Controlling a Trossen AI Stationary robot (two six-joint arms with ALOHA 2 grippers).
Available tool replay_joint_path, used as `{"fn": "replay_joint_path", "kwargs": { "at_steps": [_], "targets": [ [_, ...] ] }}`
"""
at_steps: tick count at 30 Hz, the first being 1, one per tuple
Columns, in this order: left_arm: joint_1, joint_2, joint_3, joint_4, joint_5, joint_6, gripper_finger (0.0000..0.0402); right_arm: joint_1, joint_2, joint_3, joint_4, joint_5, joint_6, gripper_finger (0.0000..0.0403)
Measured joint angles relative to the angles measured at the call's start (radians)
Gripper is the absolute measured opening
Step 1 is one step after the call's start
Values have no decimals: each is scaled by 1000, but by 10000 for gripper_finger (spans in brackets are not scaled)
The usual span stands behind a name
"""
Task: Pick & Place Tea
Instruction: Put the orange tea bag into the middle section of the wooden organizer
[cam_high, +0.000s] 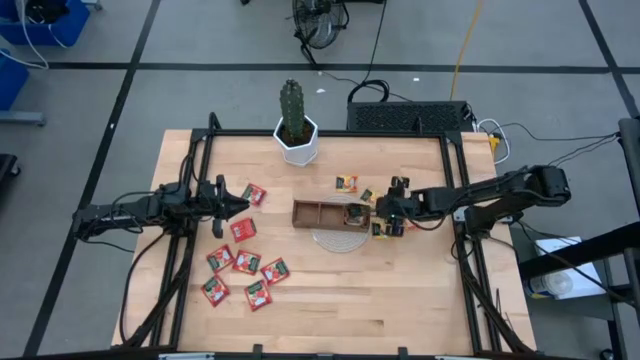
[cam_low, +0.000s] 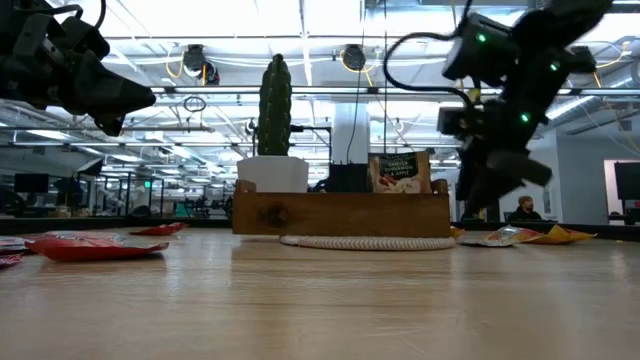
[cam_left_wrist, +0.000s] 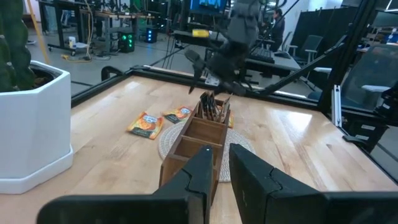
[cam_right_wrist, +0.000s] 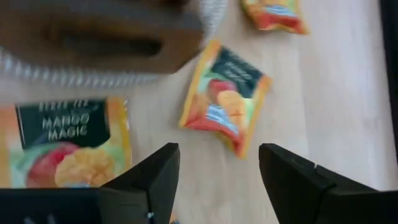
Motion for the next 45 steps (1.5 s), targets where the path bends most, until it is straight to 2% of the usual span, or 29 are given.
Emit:
{"fn": "replay_joint_path", "kwargs": {
  "at_steps": [8, 13, 20, 25, 29, 34, 38, 42, 45],
  "targets": [
    [0, 0, 0, 0, 0, 0, 58, -27, 7, -83, 103, 0, -115, 202],
    [0, 0, 0, 0, 0, 0, 58, -52, 55, -86, 201, -28, -181, 201],
    [0, 0, 0, 0, 0, 0, 58, -82, 144, -82, 236, -22, -272, 201],
    [0, 0, 0, 0, 0, 0, 58, -91, 153, -84, 317, -22, -329, 201],
    [0, 0, 0, 0, 0, 0, 58, -125, 153, -84, 315, -49, -337, 196],
    [0, 0, 0, 0, 1, 0, 58, -177, 154, -84, 292, -128, -273, 155],
    [0, 0, 0, 0, 1, 0, 58, -195, 156, -84, 292, -113, -259, 99],
    [0, 0, 0, 0, 1, 0, 58, -197, 157, -86, 283, -95, -238, 25],
    [0, 0, 0, 0, 1, 0, 58, -196, 154, -86, 285, -69, -169, 9]
  ]
}}
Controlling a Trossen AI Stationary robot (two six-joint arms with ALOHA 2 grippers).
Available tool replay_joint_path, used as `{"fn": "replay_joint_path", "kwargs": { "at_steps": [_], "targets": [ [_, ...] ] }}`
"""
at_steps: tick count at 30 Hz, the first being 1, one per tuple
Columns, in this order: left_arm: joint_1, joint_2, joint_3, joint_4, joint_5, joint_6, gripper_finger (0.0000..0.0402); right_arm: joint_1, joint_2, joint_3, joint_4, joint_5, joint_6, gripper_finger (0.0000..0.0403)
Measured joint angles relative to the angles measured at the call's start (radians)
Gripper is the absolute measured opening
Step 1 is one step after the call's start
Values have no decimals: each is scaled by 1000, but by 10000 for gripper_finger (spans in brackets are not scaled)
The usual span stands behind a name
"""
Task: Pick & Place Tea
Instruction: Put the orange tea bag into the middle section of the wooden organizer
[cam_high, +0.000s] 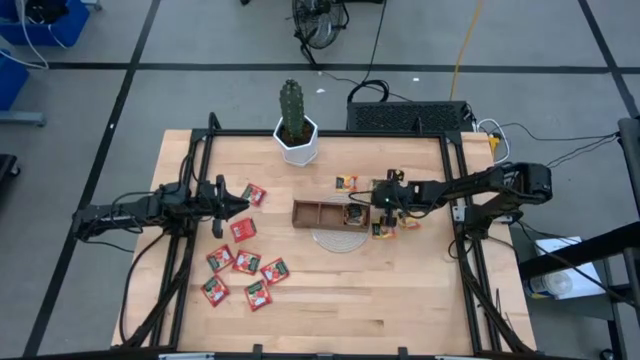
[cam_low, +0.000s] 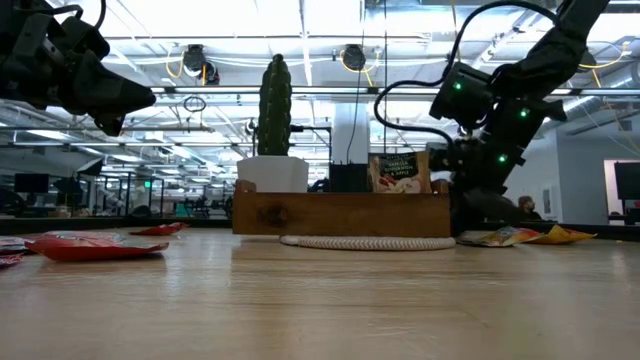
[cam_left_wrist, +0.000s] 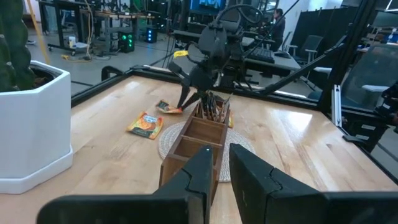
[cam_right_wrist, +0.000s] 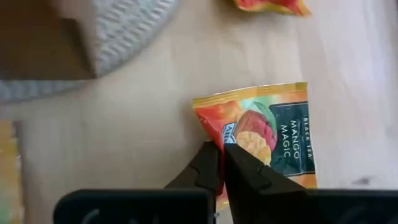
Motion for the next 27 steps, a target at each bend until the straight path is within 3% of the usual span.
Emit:
{"fn": "replay_joint_path", "kwargs": {
  "at_steps": [15, 21, 24, 27],
  "targets": [
    [0, 0, 0, 0, 0, 0, 58, 222, -205, 31, 7, 337, 120, 1],
    [0, 0, 0, 0, 0, 0, 58, 383, -157, 209, 10, 525, 14, 1],
    [0, 0, 0, 0, 0, 0, 58, 458, -79, 347, 7, 623, -71, 0],
    [0, 0, 0, -1, 0, 0, 58, 510, 22, 476, 6, 657, -98, 0]
  ]
}}
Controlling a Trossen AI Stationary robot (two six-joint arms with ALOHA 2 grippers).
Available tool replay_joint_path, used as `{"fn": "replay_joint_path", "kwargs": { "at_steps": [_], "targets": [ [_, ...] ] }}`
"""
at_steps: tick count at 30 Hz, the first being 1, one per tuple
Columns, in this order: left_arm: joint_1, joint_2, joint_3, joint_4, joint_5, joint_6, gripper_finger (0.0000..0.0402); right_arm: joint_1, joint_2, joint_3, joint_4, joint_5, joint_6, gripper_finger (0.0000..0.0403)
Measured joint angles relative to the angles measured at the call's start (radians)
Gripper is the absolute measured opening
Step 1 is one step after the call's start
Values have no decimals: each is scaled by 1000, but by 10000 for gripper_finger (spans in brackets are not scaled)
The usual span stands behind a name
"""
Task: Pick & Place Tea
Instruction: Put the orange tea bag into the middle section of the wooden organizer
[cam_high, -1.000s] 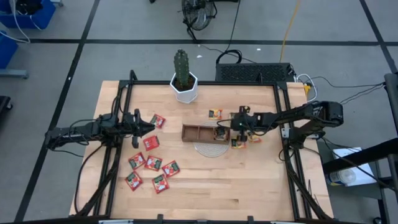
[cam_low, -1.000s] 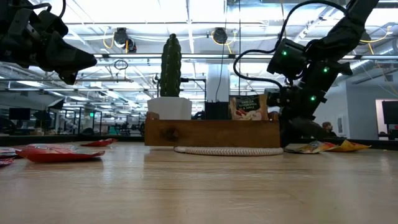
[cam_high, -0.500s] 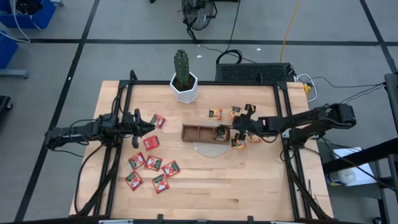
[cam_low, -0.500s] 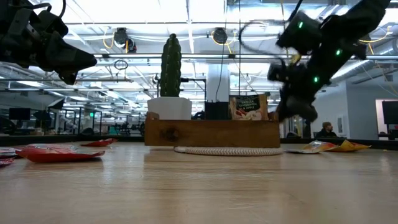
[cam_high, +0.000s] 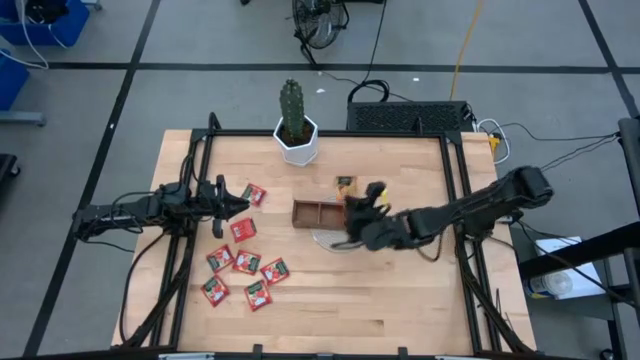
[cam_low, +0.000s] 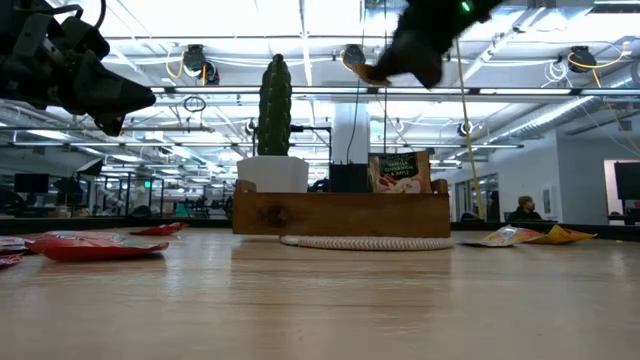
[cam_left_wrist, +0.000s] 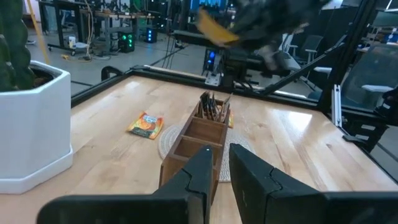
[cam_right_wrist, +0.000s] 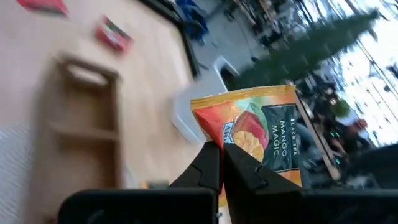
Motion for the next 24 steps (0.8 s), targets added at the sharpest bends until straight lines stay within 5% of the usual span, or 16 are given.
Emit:
{"fn": "replay_joint_path", "kwargs": {
  "at_steps": [12, 24],
  "targets": [
    [0, 0, 0, 1, 0, 0, 58, 16, 395, 214, 2, -98, 148, 0],
    [0, 0, 0, 1, 0, 0, 58, -30, 472, 206, 0, -113, 252, 0]
  ]
}}
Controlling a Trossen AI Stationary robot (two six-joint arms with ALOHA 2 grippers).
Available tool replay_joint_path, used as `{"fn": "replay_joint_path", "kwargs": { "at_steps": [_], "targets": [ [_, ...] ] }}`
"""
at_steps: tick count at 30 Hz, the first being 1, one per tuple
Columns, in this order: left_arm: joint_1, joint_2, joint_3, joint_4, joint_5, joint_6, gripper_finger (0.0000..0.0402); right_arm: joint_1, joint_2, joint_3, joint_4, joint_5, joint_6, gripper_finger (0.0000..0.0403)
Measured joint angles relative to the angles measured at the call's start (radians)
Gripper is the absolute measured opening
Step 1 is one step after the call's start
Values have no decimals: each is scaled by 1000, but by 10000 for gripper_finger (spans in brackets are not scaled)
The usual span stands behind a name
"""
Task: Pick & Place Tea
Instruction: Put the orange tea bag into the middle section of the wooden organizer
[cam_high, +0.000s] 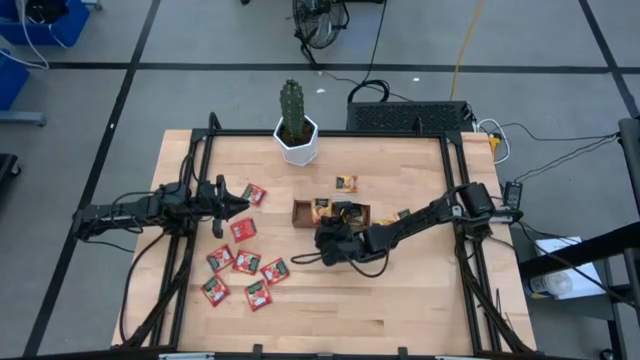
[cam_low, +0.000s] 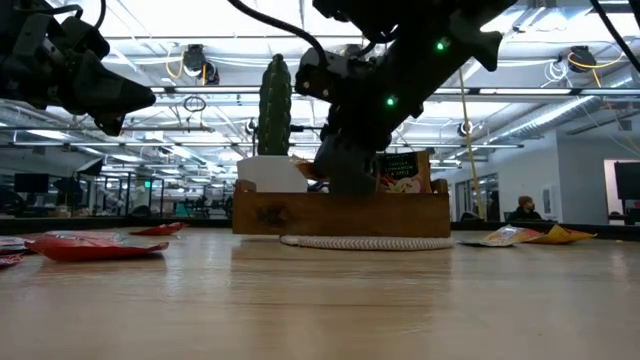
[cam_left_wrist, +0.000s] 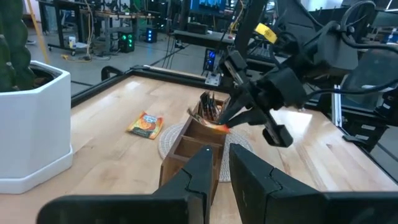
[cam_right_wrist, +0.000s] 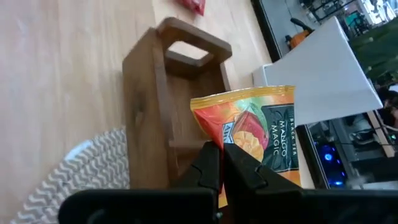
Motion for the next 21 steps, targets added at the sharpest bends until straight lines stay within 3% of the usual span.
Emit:
{"fn": "replay_joint_path", "kwargs": {
  "at_steps": [14, 21],
  "targets": [
    [0, 0, 0, 0, 0, 0, 58, -29, 1, -5, -108, -1, 72, 0],
    [0, 0, 0, 0, 0, 0, 58, -28, 1, -5, -111, -3, 71, 37]
  ]
}}
